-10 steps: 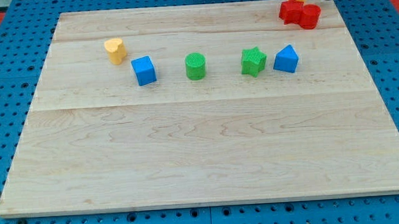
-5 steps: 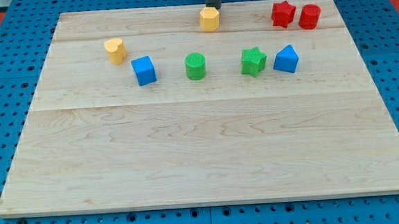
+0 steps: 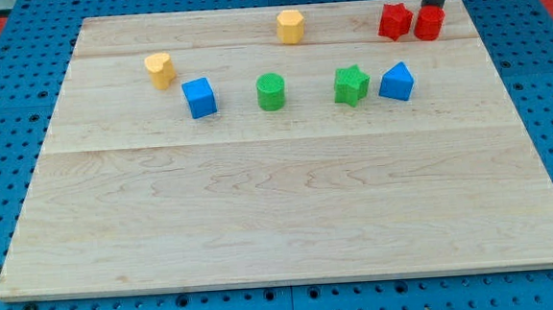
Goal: Arrange the red blocks and yellow blocks in a line
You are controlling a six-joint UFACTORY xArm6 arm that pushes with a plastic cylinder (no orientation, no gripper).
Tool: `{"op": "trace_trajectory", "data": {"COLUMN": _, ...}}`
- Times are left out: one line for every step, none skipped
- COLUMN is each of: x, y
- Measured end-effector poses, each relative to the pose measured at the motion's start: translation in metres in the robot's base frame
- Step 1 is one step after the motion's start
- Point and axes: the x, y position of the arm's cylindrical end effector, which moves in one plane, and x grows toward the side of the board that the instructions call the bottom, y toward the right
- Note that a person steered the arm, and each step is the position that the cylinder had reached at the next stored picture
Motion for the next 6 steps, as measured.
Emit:
{"op": "trace_trajectory", "data": {"x": 0.000, "y": -0.005}}
{"op": "trace_trajectory", "data": {"x": 0.002, "y": -0.010}}
{"op": "trace_trajectory", "data": {"x": 0.004, "y": -0.019}}
{"op": "trace_trajectory", "data": {"x": 0.004, "y": -0.037}}
{"op": "trace_trajectory", "data": {"x": 0.004, "y": -0.048}}
{"op": "trace_trajectory", "data": {"x": 0.003, "y": -0.051}}
